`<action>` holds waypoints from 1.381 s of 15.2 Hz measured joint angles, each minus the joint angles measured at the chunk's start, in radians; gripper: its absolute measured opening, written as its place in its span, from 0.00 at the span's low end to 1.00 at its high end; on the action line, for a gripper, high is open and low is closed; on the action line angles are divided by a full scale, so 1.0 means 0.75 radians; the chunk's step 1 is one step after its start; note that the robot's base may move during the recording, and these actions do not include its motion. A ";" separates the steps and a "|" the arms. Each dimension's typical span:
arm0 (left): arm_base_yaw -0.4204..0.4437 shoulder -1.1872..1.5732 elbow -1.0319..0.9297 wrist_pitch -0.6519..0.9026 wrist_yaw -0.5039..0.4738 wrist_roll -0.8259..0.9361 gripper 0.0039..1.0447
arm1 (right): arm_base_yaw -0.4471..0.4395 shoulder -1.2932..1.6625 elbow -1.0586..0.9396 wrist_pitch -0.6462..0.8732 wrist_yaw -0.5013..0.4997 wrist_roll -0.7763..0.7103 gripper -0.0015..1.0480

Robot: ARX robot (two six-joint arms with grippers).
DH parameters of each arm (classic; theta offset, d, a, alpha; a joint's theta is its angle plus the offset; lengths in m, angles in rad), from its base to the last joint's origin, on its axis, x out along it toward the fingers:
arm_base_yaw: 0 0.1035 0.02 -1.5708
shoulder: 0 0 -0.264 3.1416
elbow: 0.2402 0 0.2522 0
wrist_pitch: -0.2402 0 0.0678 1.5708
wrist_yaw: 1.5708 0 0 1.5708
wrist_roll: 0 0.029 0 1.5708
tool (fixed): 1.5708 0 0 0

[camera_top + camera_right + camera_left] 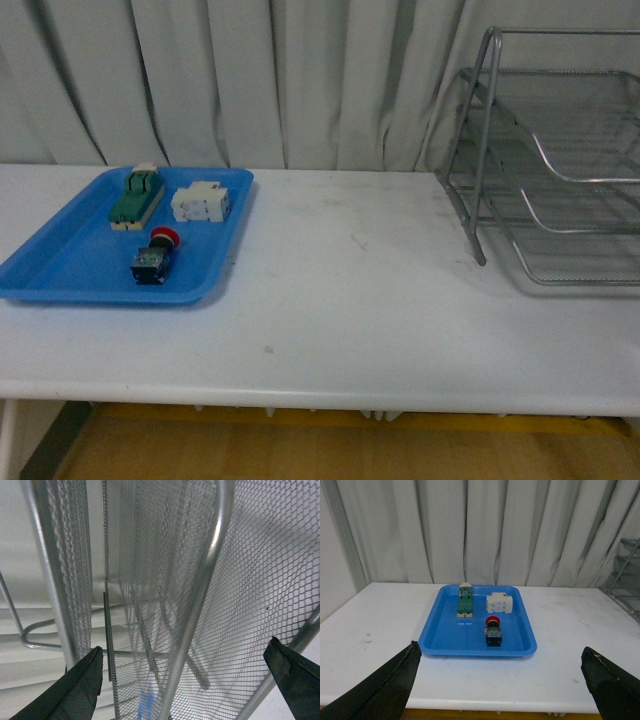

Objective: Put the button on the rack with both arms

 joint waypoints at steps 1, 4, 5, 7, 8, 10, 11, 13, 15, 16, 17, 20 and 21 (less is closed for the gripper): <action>0.000 0.000 0.000 0.000 0.000 0.000 0.94 | -0.001 0.006 0.006 -0.008 0.001 -0.003 0.94; 0.000 0.000 0.000 0.000 0.000 0.000 0.94 | 0.016 0.049 0.114 -0.083 0.014 -0.023 0.94; 0.000 0.000 -0.001 0.000 0.000 0.000 0.94 | 0.016 0.062 0.135 -0.101 0.020 -0.037 0.94; 0.000 0.000 0.000 0.000 0.000 0.000 0.94 | 0.024 0.077 0.173 -0.132 0.022 -0.056 0.94; 0.000 0.000 0.000 0.000 0.000 0.000 0.94 | 0.024 0.086 0.198 -0.136 0.025 -0.065 0.90; 0.000 0.000 0.000 0.000 0.000 0.000 0.94 | 0.024 0.087 0.232 -0.139 0.025 -0.078 0.67; 0.000 0.000 0.000 0.000 0.000 0.000 0.94 | 0.024 0.087 0.240 -0.137 0.025 -0.080 0.60; 0.000 0.000 0.000 0.000 0.000 0.000 0.94 | 0.024 0.087 0.246 -0.118 0.025 -0.081 0.46; 0.000 0.000 0.000 0.000 0.000 0.000 0.94 | 0.023 0.095 0.246 -0.093 0.025 -0.079 0.32; 0.000 0.000 0.000 0.000 0.000 0.000 0.94 | 0.020 0.109 0.236 -0.063 0.024 -0.077 0.24; 0.000 0.000 0.000 0.000 0.001 0.000 0.94 | 0.010 0.111 0.197 -0.021 0.023 -0.049 0.08; 0.000 0.000 0.000 0.000 0.000 0.000 0.94 | -0.031 0.126 0.085 0.168 -0.003 0.104 0.03; 0.000 0.000 0.000 0.000 0.000 0.000 0.94 | -0.051 0.126 0.030 0.247 -0.015 0.125 0.03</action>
